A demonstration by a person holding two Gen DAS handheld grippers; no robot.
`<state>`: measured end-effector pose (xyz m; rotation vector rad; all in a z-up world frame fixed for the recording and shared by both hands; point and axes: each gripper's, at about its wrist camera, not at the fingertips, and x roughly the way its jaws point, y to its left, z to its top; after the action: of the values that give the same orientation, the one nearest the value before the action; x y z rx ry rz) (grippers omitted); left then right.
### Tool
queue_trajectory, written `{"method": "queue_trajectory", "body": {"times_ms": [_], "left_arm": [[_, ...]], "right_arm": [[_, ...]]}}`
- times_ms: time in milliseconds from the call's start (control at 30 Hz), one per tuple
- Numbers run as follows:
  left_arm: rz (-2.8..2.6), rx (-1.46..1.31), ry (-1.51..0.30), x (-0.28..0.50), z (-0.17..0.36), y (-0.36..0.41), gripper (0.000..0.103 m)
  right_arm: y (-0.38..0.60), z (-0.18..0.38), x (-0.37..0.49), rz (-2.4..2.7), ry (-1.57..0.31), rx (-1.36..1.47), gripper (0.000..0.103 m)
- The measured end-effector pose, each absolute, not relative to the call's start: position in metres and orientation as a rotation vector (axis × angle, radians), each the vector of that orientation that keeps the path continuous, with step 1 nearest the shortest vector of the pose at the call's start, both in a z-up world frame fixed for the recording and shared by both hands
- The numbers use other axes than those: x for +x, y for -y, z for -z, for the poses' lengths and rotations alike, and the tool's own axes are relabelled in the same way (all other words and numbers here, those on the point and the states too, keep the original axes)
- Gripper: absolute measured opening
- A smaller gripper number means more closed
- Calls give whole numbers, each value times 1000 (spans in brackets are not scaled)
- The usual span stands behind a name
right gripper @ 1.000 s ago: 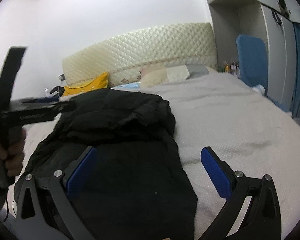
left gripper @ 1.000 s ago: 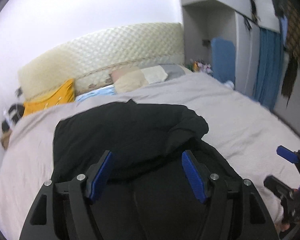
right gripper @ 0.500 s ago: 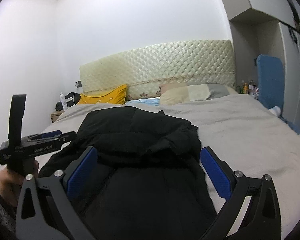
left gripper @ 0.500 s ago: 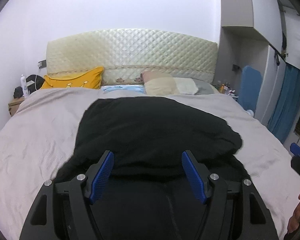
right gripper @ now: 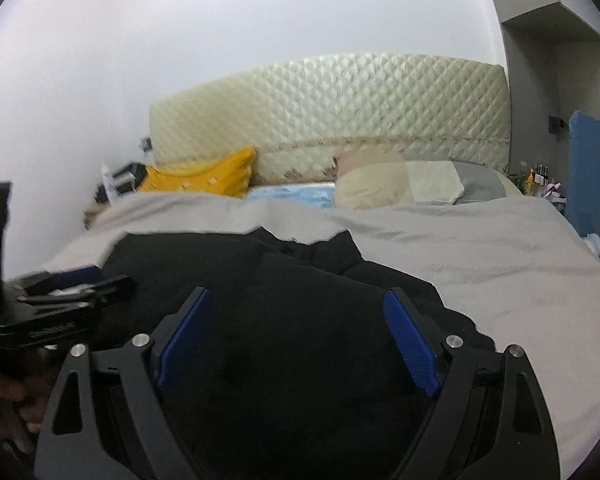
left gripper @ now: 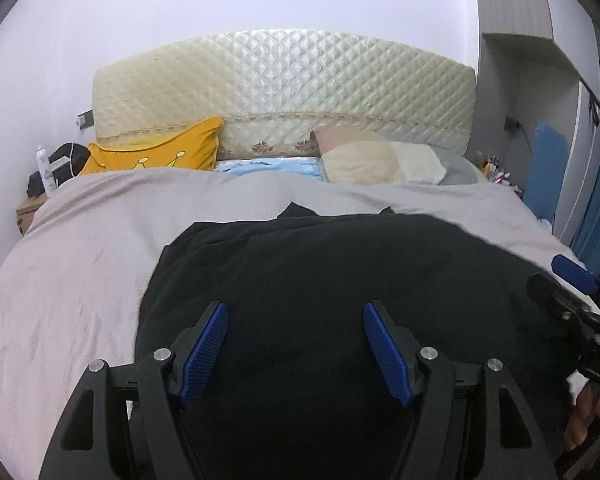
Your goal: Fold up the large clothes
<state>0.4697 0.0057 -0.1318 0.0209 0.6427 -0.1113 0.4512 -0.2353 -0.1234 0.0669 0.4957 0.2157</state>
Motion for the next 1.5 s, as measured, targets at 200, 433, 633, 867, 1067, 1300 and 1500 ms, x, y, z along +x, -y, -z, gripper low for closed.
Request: {"method": "queue_trajectory", "body": {"times_ms": [200,433,633,867,1067,1300,1500], "left_arm": [[119,47,-615,487,154,-9,72],[149,13,-600,501,180,-17,77],[144,13,-610,508,196,-15,77],[135,20,-613,506,204,-15,77],[77,6,-593,488,183,-21,77],[51,-96,-619,478,159,-58,77],[28,-12,-678,478,180,-52,77]], "right_arm": [[242,156,477,-193,-512,42,90],[242,179,499,-222,-540,33,93],[235,197,505,-220,-551,15,94],[231,207,502,-210,-564,5,94],[237,192,486,-219,-579,12,94],[255,155,454,-203,-497,14,94],[276,173,451,-201,-588,24,94]]}}
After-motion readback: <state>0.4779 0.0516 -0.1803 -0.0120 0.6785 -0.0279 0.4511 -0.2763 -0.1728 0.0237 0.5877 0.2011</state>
